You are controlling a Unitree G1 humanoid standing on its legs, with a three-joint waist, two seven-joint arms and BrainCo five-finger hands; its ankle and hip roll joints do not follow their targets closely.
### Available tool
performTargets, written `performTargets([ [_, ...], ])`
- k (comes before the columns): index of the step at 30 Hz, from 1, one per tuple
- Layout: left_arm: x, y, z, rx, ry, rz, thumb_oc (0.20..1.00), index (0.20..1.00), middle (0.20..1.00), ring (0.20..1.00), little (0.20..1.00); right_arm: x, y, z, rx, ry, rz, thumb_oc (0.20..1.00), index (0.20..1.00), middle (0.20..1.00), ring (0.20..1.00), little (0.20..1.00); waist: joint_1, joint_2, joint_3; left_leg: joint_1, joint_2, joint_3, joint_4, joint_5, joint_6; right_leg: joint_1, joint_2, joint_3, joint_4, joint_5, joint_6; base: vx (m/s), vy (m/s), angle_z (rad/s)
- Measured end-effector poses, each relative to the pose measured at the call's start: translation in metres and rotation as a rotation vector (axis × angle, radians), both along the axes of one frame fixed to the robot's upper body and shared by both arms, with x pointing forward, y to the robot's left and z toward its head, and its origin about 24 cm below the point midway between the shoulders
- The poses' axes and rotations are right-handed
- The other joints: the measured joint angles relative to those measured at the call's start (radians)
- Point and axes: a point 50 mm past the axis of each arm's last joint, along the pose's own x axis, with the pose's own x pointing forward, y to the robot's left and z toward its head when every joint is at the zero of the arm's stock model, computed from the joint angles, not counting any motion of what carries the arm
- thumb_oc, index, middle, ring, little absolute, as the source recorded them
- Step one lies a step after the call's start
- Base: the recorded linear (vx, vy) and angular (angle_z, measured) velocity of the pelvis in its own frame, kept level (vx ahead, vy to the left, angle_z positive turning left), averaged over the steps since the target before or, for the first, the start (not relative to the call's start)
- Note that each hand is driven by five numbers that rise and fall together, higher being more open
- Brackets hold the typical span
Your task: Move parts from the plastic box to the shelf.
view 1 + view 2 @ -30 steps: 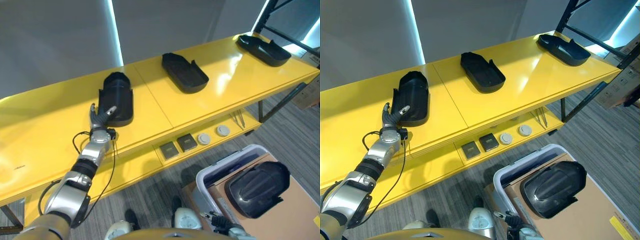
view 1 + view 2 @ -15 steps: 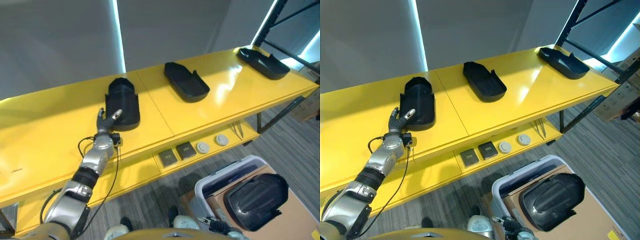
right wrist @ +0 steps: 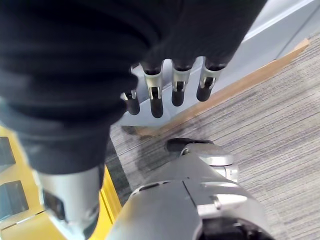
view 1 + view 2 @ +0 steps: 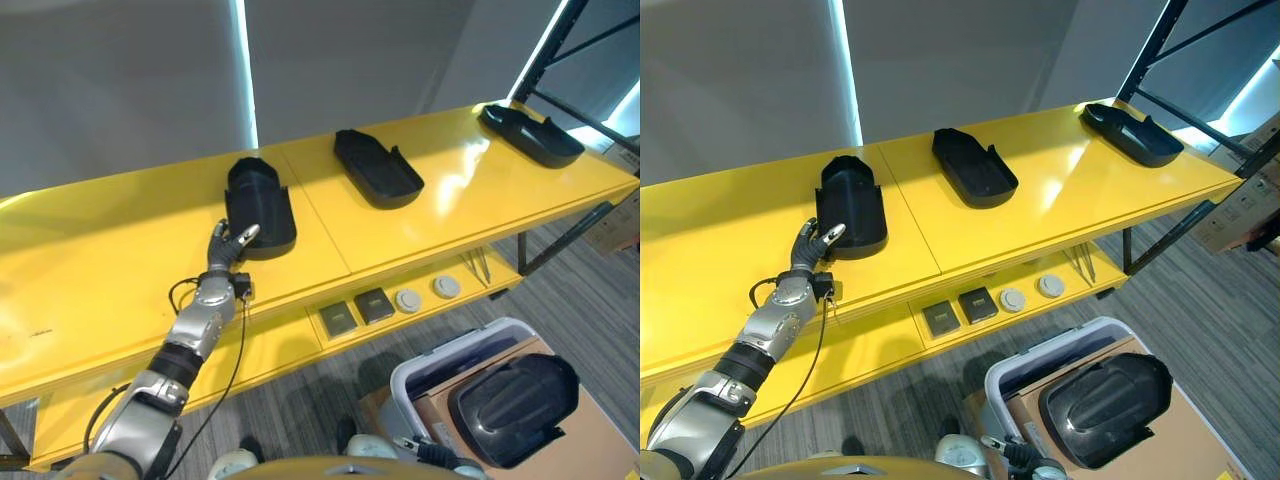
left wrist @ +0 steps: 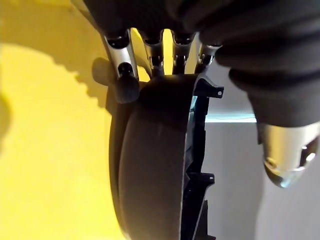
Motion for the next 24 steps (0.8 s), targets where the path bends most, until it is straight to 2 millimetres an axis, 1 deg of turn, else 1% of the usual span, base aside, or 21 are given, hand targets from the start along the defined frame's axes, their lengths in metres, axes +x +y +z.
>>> performTargets([
  [2,-0.005,0.006,-0.003,-0.015,-0.019,0.047,1.0,1.0,1.0,1.0,1.0,-0.001,0.0,0.0,0.0,0.005,-0.001,1.0,1.0,1.0,1.0,1.0,0.0,0.004,-0.016,0.001,0.0,0.0,-0.005,0.002,0.001,0.006,0.001,-0.003,-0.014,0.006,-0.002,0.0,0.0,0.0],
  [4,-0.011,0.009,-0.003,-0.023,-0.05,0.072,1.0,1.0,1.0,1.0,1.0,0.0,0.0,0.0,0.001,0.0,0.0,1.0,1.0,1.0,1.0,1.0,-0.001,0.007,-0.018,0.011,-0.001,0.0,-0.014,0.01,0.006,0.021,0.002,-0.005,-0.026,0.011,-0.001,0.0,0.0,0.0],
  [6,-0.019,0.016,-0.002,-0.036,-0.075,0.117,1.0,1.0,1.0,1.0,1.0,-0.003,0.0,0.0,0.002,0.007,-0.003,1.0,1.0,1.0,1.0,1.0,0.0,0.007,-0.017,0.017,-0.002,-0.001,-0.028,0.014,0.003,0.027,0.004,-0.008,-0.034,0.012,-0.002,0.0,0.017,0.03],
  [8,-0.022,0.022,0.003,-0.024,-0.102,0.146,1.0,1.0,1.0,1.0,1.0,-0.003,0.0,0.0,0.002,0.006,-0.005,1.0,1.0,1.0,1.0,1.0,0.018,0.011,-0.011,0.019,-0.004,-0.011,-0.035,0.023,0.006,0.035,0.004,-0.019,-0.043,0.015,-0.003,0.0,0.033,0.13],
  [9,-0.026,0.03,0.01,-0.014,-0.127,0.177,1.0,1.0,1.0,1.0,1.0,-0.007,-0.001,-0.001,0.002,0.016,-0.009,1.0,1.0,1.0,1.0,1.0,0.015,0.01,-0.007,0.018,-0.004,-0.017,-0.035,0.024,0.005,0.043,0.005,-0.027,-0.048,0.021,-0.004,0.01,0.011,0.18],
  [10,-0.029,0.036,0.015,0.017,-0.155,0.201,1.0,1.0,1.0,1.0,1.0,-0.007,-0.002,-0.001,0.0,0.013,-0.012,1.0,1.0,1.0,1.0,1.0,0.018,0.013,-0.001,0.019,-0.004,-0.025,-0.035,0.025,0.006,0.053,0.005,-0.033,-0.057,0.025,-0.002,0.02,0.011,0.19],
  [12,-0.037,0.052,0.024,0.061,-0.2,0.266,1.0,1.0,1.0,1.0,1.0,-0.01,-0.004,-0.001,-0.002,0.02,-0.022,1.0,1.0,1.0,1.0,1.0,0.033,0.018,0.004,0.021,-0.004,-0.028,-0.037,0.026,0.005,0.06,0.006,-0.038,-0.07,0.027,-0.004,0.02,0.018,0.12],
  [13,-0.042,0.063,0.026,0.105,-0.212,0.307,1.0,1.0,1.0,1.0,1.0,-0.011,-0.005,-0.001,-0.003,0.02,-0.032,1.0,1.0,1.0,1.0,1.0,0.05,0.026,0.011,0.028,-0.006,-0.032,-0.045,0.033,-0.002,0.072,0.006,-0.045,-0.077,0.031,-0.006,0.02,0.024,0.08],
  [14,-0.045,0.071,0.026,0.12,-0.211,0.331,1.0,1.0,1.0,1.0,1.0,-0.011,-0.006,0.0,-0.004,0.019,-0.037,1.0,1.0,1.0,1.0,1.0,0.056,0.029,0.019,0.041,-0.009,-0.035,-0.055,0.036,-0.001,0.086,0.006,-0.05,-0.085,0.033,-0.005,0.03,0.028,0.12],
  [16,-0.05,0.083,0.026,0.163,-0.214,0.362,1.0,1.0,1.0,1.0,1.0,-0.012,-0.007,0.0,-0.005,0.021,-0.043,1.0,1.0,1.0,1.0,1.0,0.064,0.035,0.025,0.052,-0.011,-0.044,-0.07,0.033,-0.006,0.095,0.008,-0.057,-0.095,0.029,-0.006,0.01,0.017,0.12],
  [17,-0.05,0.085,0.028,0.181,-0.22,0.36,1.0,1.0,1.0,1.0,1.0,-0.014,-0.007,-0.001,-0.005,0.024,-0.044,1.0,1.0,1.0,1.0,1.0,0.072,0.036,0.027,0.051,-0.011,-0.048,-0.07,0.034,-0.007,0.095,0.008,-0.06,-0.095,0.028,-0.006,0.01,0.022,0.11],
  [19,-0.054,0.085,0.037,0.193,-0.262,0.301,1.0,1.0,1.0,1.0,1.0,-0.011,-0.008,0.0,-0.006,0.015,-0.054,1.0,1.0,1.0,1.0,1.0,0.085,0.037,0.028,0.05,-0.011,-0.05,-0.072,0.035,-0.008,0.095,0.008,-0.062,-0.096,0.028,-0.006,0.01,0.024,0.06],
  [21,-0.053,0.078,0.046,0.186,-0.314,0.217,1.0,1.0,1.0,1.0,1.0,-0.011,-0.009,0.0,-0.007,0.012,-0.058,1.0,1.0,1.0,1.0,1.0,0.091,0.036,0.028,0.053,-0.013,-0.053,-0.078,0.038,-0.007,0.097,0.008,-0.064,-0.096,0.027,-0.004,-0.01,0.009,0.02],
  [22,-0.052,0.072,0.052,0.17,-0.351,0.124,1.0,1.0,1.0,1.0,1.0,-0.011,-0.009,0.0,-0.007,0.012,-0.058,1.0,1.0,1.0,1.0,1.0,0.092,0.037,0.029,0.056,-0.015,-0.053,-0.088,0.046,-0.003,0.1,0.008,-0.064,-0.096,0.028,-0.004,-0.03,0.024,0.02],
  [24,-0.052,0.044,0.07,0.107,-0.446,-0.162,1.0,1.0,1.0,1.0,1.0,-0.01,-0.009,0.001,-0.007,0.007,-0.058,1.0,1.0,1.0,1.0,1.0,0.092,0.04,0.035,0.055,-0.018,-0.053,-0.089,0.053,-0.004,0.101,0.006,-0.065,-0.099,0.035,-0.003,-0.03,0.026,0.01],
])
